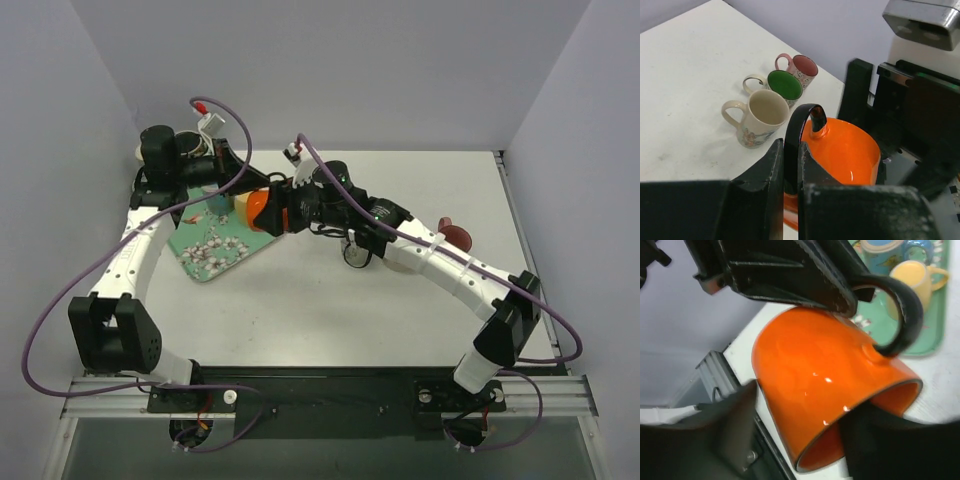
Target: Turn the mug right side up
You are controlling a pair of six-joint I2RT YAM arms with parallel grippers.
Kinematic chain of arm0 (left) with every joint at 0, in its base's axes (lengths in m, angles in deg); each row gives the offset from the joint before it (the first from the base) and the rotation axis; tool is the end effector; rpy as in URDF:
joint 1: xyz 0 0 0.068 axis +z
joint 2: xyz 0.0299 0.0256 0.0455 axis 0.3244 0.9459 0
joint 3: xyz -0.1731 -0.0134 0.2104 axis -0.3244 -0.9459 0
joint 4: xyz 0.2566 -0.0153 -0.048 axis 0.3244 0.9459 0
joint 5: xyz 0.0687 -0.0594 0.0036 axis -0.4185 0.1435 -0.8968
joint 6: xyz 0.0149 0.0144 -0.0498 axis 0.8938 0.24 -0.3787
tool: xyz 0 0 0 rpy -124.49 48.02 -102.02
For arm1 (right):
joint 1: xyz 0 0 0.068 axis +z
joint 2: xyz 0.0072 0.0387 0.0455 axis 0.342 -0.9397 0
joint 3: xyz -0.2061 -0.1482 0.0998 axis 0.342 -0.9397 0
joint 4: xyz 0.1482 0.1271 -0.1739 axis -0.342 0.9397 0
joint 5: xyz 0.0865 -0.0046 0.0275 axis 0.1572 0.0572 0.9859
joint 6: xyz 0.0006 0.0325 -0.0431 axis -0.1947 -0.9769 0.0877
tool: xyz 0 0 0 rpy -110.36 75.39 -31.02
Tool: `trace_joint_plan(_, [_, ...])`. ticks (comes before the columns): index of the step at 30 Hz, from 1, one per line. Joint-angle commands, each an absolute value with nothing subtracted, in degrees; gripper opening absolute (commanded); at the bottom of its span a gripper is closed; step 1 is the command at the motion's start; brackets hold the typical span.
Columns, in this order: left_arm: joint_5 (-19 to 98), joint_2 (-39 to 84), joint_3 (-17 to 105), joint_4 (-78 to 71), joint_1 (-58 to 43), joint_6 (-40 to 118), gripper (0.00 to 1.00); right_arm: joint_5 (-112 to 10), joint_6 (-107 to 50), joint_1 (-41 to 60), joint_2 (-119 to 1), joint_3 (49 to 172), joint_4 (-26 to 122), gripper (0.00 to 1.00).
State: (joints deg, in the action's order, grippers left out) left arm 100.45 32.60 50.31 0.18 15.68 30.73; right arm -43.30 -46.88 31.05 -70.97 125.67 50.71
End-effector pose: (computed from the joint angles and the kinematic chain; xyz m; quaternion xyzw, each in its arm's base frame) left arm 0.3328 -0.0523 0.3931 0.2746 0.6718 -0.5312 0.4371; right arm 0.2381 0.3091 0.4149 -0.2518 0.6957 0.4863 0.4648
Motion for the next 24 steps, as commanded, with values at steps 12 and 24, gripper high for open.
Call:
trace_joint_plan(12, [75.0,36.3,59.7,30.4,21.8,61.1,0.88,-70.2,-38.3,36.3,-72.2,131.1,80.1,0.00])
trace_joint_plan(24, [56.2,35.4,57.0,30.5,22.4,76.4,0.91,-75.3,-41.8,38.7,-81.1,119.8,84.3,0.00])
